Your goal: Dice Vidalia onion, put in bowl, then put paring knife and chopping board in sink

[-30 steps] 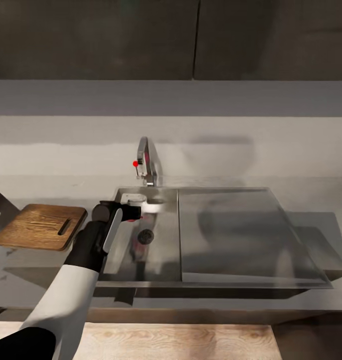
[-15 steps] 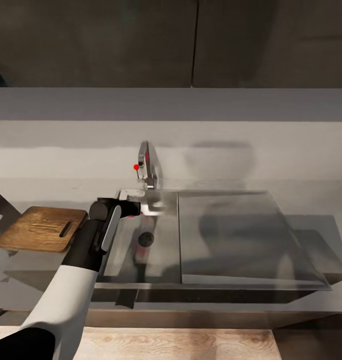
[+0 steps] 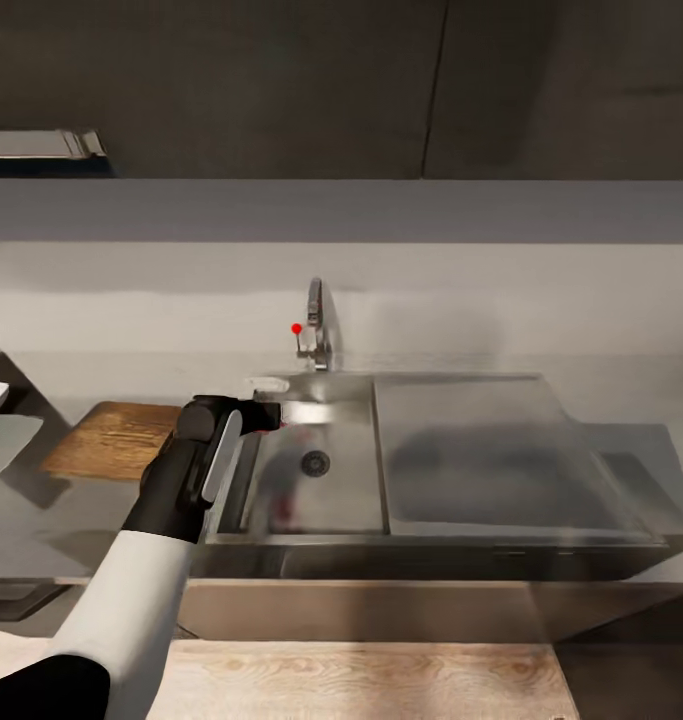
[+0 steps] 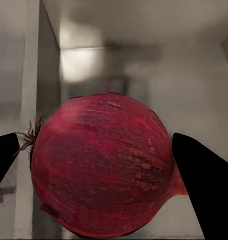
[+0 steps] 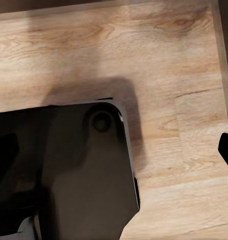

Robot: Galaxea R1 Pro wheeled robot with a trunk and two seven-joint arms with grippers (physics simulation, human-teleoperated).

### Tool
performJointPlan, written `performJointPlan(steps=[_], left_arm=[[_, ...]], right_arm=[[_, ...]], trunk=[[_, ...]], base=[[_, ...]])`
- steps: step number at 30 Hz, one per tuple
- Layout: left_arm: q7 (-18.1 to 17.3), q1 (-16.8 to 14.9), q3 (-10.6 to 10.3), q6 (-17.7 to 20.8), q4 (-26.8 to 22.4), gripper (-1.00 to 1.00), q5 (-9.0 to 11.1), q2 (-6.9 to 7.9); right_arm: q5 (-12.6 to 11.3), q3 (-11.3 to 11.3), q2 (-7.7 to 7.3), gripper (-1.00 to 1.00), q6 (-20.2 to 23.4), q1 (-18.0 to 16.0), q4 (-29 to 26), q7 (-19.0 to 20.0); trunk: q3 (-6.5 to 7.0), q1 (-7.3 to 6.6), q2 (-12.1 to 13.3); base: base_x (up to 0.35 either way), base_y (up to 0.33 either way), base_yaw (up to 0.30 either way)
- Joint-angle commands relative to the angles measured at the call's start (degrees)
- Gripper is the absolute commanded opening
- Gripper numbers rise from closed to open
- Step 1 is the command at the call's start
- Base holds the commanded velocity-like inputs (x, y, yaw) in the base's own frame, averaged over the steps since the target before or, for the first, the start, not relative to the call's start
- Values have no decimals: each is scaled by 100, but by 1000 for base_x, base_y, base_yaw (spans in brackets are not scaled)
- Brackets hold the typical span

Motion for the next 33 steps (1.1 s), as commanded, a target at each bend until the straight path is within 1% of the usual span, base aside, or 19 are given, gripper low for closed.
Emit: performJointPlan(steps=[1, 8, 33], left_arm=[[43, -5, -5, 22, -31, -100, 42, 1], [43, -3, -5, 22, -151, -100, 42, 1], [43, -4, -5, 22, -154, -100, 42, 4]], right_arm=[[-36, 18, -2, 100, -8, 3, -11, -18], [-36, 18, -2, 100, -8, 3, -11, -17], [-36, 18, -2, 100, -8, 1, -11, -18]], trunk=[[-1, 2, -11], [62, 2, -11], [287, 2, -11]], base=[[-222, 213, 0], [-127, 245, 0], [-3, 300, 0]])
